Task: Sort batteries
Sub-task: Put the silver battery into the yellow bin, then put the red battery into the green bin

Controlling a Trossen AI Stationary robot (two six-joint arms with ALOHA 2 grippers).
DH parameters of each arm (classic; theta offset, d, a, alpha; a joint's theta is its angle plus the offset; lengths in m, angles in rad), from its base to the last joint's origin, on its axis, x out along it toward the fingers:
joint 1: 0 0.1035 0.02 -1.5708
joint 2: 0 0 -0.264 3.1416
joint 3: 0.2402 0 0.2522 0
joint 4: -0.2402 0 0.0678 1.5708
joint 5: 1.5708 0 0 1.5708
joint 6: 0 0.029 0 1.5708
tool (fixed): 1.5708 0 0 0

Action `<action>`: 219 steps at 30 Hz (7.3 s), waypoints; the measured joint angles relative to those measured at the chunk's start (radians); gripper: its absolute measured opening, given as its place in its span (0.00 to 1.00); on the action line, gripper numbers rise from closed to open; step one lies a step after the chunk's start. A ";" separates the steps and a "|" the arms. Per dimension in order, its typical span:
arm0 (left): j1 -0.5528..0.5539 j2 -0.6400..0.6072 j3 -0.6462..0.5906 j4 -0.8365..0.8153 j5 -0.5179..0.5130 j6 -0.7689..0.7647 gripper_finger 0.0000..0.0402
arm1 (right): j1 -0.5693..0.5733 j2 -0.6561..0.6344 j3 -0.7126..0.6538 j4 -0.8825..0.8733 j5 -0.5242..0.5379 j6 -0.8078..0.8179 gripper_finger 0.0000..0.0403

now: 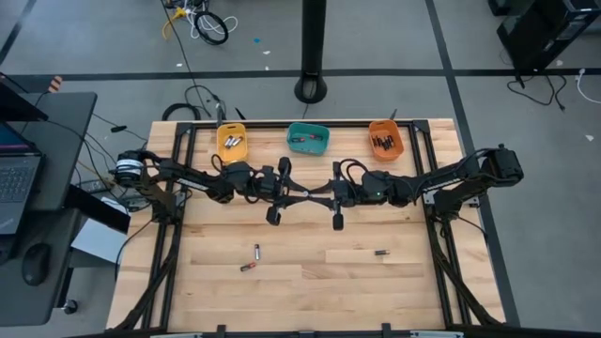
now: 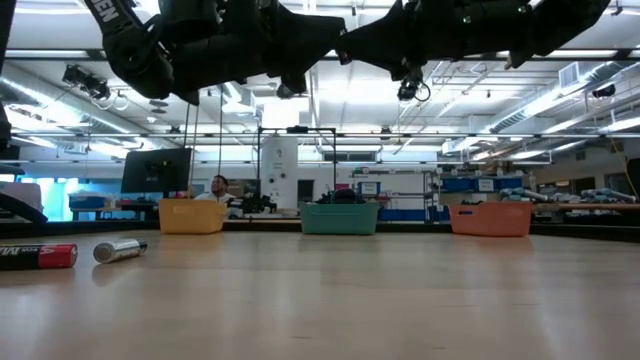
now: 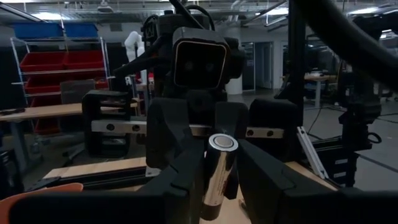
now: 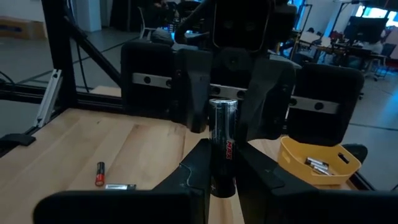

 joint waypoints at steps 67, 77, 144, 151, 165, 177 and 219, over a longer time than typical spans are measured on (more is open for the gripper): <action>0.735 -0.300 0.132 -1.568 -0.415 0.166 0.13 | -0.003 -0.147 0.000 -0.527 0.272 0.162 0.41; 0.794 -0.104 0.203 -1.593 -0.413 0.185 0.13 | -0.003 -0.147 0.000 -0.544 0.270 0.162 0.41; -0.857 0.027 0.288 -1.729 -0.617 -1.120 0.18 | 0.235 -0.147 -0.212 -0.257 0.435 0.311 0.05; -0.851 0.090 0.329 -1.770 -0.643 -1.093 0.37 | 0.235 -0.147 -0.212 -0.258 0.435 0.295 0.02; -0.849 0.095 0.310 -1.836 -0.671 -1.140 0.47 | 0.235 -0.146 -0.212 -0.252 0.435 0.284 0.02; -0.833 0.120 0.280 -1.744 -0.652 -1.136 0.27 | 0.235 -0.146 -0.212 -0.252 0.435 0.282 0.02; 0.453 0.146 0.600 -1.407 -0.199 0.220 0.12 | 0.173 -0.146 -0.212 -0.225 0.435 0.247 0.03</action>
